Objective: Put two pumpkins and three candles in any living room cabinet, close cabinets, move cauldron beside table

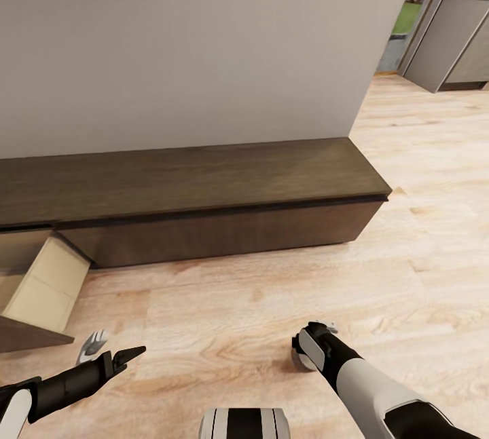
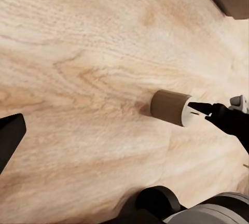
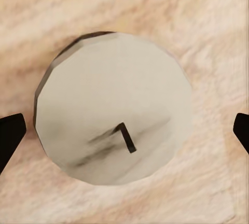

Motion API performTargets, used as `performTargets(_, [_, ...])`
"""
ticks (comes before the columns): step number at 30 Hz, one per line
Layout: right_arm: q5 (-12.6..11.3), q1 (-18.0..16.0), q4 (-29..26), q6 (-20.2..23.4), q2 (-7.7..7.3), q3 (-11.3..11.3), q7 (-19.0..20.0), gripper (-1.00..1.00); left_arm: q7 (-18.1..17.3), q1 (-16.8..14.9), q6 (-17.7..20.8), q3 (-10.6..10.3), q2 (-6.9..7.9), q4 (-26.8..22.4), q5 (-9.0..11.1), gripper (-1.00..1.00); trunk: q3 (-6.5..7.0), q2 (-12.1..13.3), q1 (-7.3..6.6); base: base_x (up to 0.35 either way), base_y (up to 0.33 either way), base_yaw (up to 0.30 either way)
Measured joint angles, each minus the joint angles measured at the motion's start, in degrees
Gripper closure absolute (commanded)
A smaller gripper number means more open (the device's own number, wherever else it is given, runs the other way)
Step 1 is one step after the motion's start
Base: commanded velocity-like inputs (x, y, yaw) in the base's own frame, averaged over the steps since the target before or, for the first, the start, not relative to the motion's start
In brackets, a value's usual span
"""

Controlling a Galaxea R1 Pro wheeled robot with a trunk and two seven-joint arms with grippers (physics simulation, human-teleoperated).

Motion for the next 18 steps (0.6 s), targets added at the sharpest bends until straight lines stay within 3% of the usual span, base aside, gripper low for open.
performTargets(18, [0.0, 0.03, 0.0, -0.06, 0.01, 0.01, 0.0, -1.0, -0.02, 0.0, 0.0, 0.06, 0.0, 0.0, 0.03, -1.0, -0.66, -0.04, 0.08, 0.002, -0.002, 0.0])
